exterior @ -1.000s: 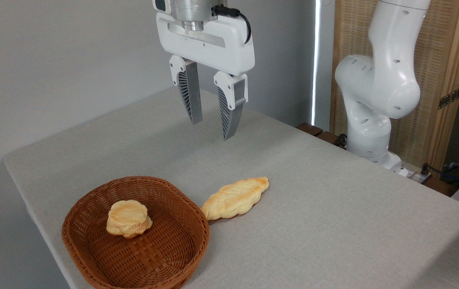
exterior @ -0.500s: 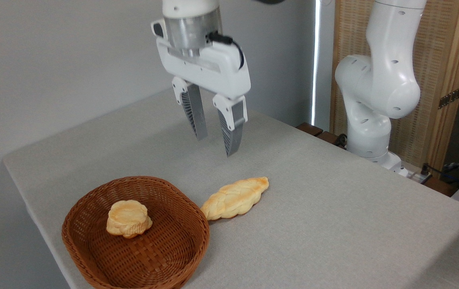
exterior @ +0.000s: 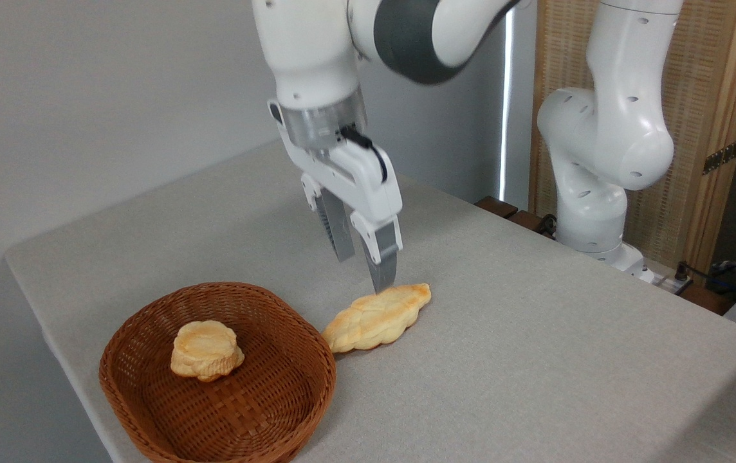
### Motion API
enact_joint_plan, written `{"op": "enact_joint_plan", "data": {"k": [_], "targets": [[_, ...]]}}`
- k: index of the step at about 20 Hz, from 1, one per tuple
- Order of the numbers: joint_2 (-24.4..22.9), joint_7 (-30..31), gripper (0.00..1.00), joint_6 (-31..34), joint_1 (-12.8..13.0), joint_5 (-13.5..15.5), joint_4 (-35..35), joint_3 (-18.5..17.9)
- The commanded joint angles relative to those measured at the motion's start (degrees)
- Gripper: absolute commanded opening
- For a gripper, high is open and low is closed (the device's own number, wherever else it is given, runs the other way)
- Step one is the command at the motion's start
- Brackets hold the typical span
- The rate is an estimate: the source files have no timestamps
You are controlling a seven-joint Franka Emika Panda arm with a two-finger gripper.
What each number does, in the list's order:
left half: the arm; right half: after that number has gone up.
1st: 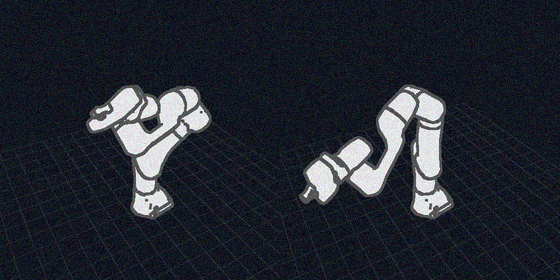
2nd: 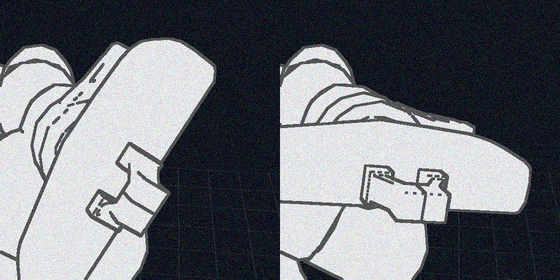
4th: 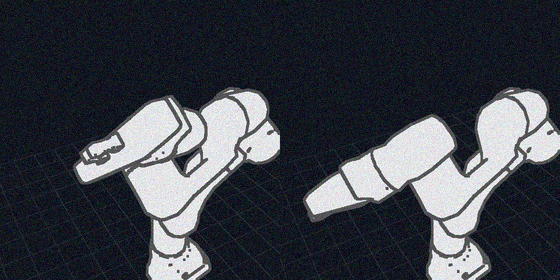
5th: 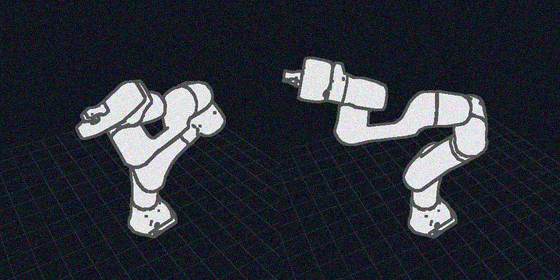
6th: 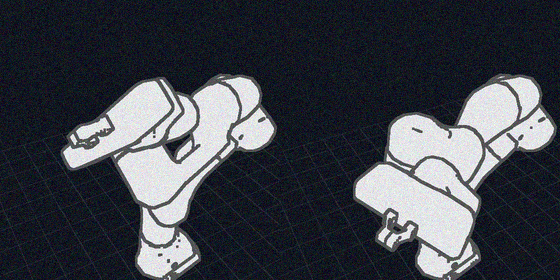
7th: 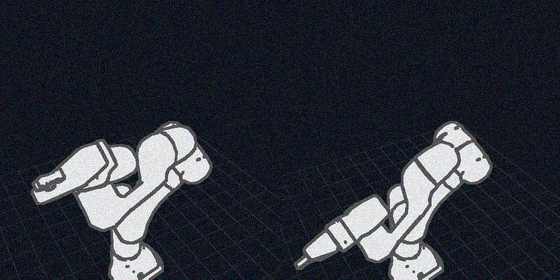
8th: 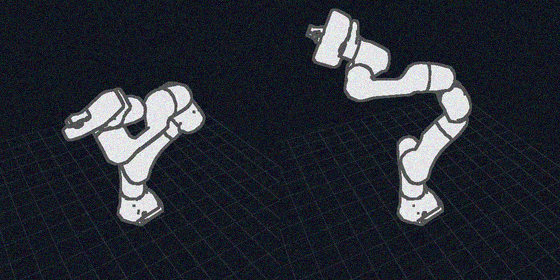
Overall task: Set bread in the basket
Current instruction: 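Lower the open gripper down onto the elongated bread roll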
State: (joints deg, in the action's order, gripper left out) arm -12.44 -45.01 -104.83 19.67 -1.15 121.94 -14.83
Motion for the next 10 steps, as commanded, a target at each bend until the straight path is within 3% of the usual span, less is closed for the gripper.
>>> {"op": "enact_joint_plan", "data": {"k": [1, 5, 10], "targets": [[-1.5, -1.1, 1.0, -5.9, 1.0, -0.3, 5.3, -0.6], [-1.0, -1.1, 1.0, -10.2, 2.0, -0.4, 8.1, -0.6], [-0.2, -2.5, 1.0, -10.7, 2.0, -1.0, 8.8, -0.6]]}}
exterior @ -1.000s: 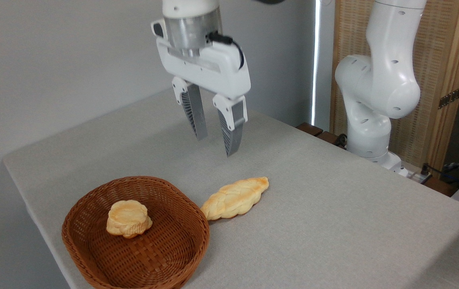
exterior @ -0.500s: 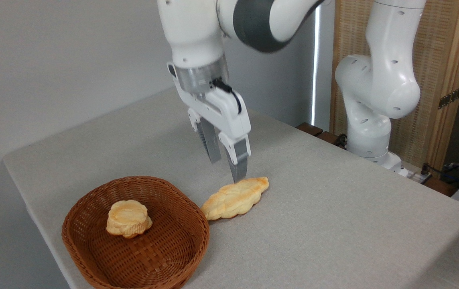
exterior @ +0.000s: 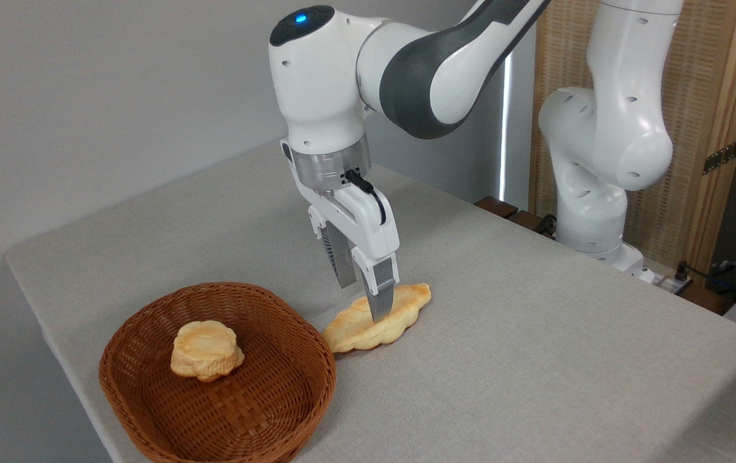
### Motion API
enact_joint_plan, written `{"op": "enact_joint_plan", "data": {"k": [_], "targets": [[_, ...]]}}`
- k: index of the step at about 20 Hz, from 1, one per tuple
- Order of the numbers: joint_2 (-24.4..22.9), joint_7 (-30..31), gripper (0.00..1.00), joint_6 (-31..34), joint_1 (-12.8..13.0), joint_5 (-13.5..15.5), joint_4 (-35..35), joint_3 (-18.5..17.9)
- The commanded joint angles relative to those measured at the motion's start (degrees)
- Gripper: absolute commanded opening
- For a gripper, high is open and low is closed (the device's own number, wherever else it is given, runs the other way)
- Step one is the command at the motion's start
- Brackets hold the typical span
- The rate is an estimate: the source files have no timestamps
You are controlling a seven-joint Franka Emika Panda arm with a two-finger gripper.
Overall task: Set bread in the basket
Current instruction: 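Lower the open gripper down onto the elongated bread roll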
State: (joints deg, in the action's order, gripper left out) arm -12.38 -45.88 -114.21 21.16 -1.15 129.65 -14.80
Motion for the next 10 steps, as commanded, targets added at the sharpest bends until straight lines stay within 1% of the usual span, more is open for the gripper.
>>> {"op": "enact_joint_plan", "data": {"k": [1, 4, 5, 6, 7, 10], "targets": [[0.2, -1.8, 1.0, -1.5, 0.6, -1.0, 1.0, -0.7], [1.5, -1.8, 1.0, -3.0, 0.6, -1.1, 1.0, -0.7], [1.7, -1.8, 1.0, -3.1, 0.5, -1.7, 1.0, -0.8], [1.8, -1.8, 1.0, -3.1, 0.5, -3.5, 1.0, -0.8], [1.9, -1.8, 1.0, -3.1, 0.5, -4.7, 1.0, -0.8], [2.5, -1.8, 1.0, -3.2, 0.5, -5.0, 1.0, -0.7]]}}
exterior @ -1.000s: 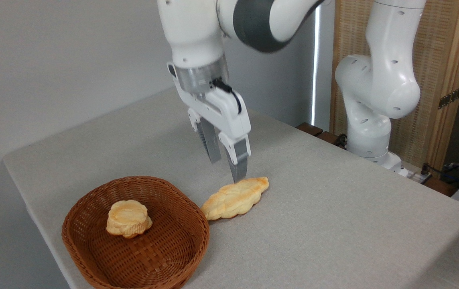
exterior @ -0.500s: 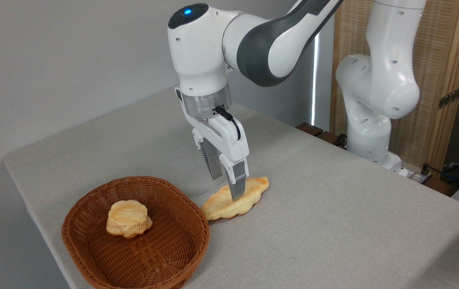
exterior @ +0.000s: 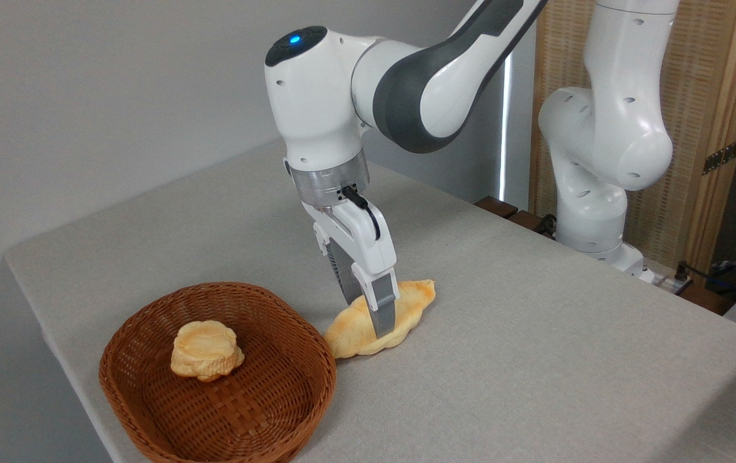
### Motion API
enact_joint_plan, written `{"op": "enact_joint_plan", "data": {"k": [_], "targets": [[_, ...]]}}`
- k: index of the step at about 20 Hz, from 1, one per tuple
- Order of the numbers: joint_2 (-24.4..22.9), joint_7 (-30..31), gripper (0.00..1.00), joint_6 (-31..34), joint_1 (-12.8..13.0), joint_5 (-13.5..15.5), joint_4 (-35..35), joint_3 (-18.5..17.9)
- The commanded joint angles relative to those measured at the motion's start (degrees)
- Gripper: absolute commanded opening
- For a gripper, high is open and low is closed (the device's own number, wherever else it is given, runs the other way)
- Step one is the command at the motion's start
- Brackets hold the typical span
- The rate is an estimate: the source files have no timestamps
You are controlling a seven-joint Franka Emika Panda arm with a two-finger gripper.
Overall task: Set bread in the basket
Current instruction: 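Close the gripper fingers around the middle of the bread roll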
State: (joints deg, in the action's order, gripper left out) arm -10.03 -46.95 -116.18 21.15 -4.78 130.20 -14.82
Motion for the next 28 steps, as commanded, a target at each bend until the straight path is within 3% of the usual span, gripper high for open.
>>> {"op": "enact_joint_plan", "data": {"k": [1, 6, 7, 12, 15, 28], "targets": [[0.1, -0.8, 1.0, -1.3, 0.5, -1.4, 0.4, -0.7], [0.8, -1.0, 1.0, -2.4, 0.3, -1.5, 0.5, -0.7], [0.8, -2.3, 0.95, -2.4, 0.1, -1.5, 0.5, -0.7], [0.8, -5.2, 0.44, -2.4, -0.1, -1.8, 0.5, -1.9], [0.8, -5.3, 0.25, -2.4, -0.1, -1.8, 0.4, -1.9], [0.6, -5.3, 0.12, -2.4, -0.1, -1.8, 0.2, -2.0]]}}
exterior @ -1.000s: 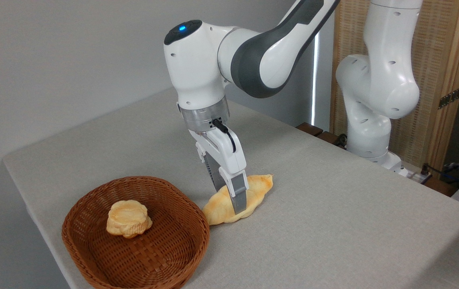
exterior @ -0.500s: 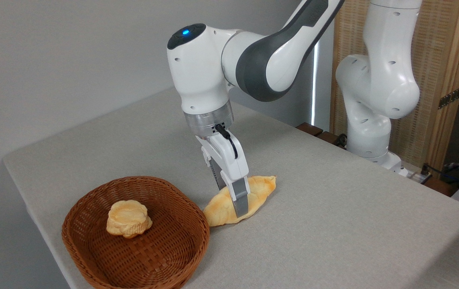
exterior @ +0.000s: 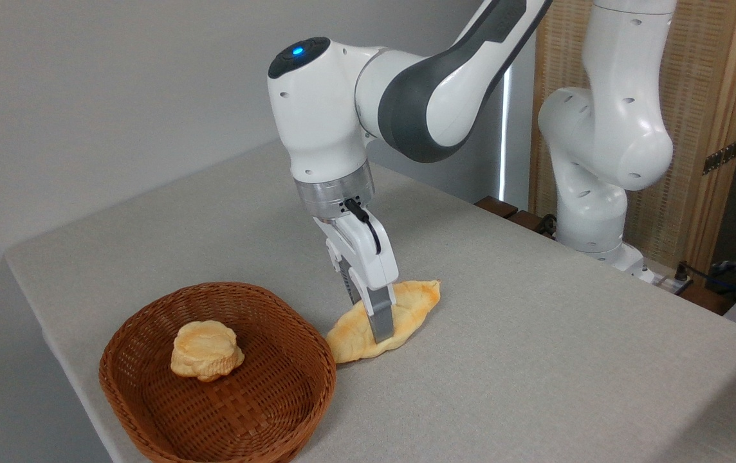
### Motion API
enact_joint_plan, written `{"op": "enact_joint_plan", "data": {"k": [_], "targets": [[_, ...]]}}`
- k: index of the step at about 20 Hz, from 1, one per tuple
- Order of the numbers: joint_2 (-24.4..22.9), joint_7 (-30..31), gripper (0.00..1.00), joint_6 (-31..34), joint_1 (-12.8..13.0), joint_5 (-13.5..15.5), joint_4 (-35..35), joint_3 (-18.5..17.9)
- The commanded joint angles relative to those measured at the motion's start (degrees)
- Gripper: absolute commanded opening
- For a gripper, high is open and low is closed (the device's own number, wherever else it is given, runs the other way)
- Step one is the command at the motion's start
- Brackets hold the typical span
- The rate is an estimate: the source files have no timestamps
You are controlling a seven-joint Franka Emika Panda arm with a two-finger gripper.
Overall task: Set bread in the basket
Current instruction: 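Close the gripper fingers around the middle of the bread roll, then lift the bread roll and carry it over the wicker basket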
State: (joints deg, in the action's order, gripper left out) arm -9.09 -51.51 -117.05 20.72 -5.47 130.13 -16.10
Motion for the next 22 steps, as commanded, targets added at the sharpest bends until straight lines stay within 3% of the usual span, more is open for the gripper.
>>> {"op": "enact_joint_plan", "data": {"k": [1, 9, 17, 22], "targets": [[-0.4, -0.7, 0.12, -1.5, 0.4, -1.1, 0.3, -0.7], [-2.3, -0.7, 0.12, -0.2, 0.4, -1.1, -0.1, -0.7], [-4.5, -2.5, 0.15, 11.1, 0.9, -0.9, -4.4, 0.2], [-5.6, -3.0, 0.15, 11.9, 0.9, 0.3, -7.9, 0.6]]}}
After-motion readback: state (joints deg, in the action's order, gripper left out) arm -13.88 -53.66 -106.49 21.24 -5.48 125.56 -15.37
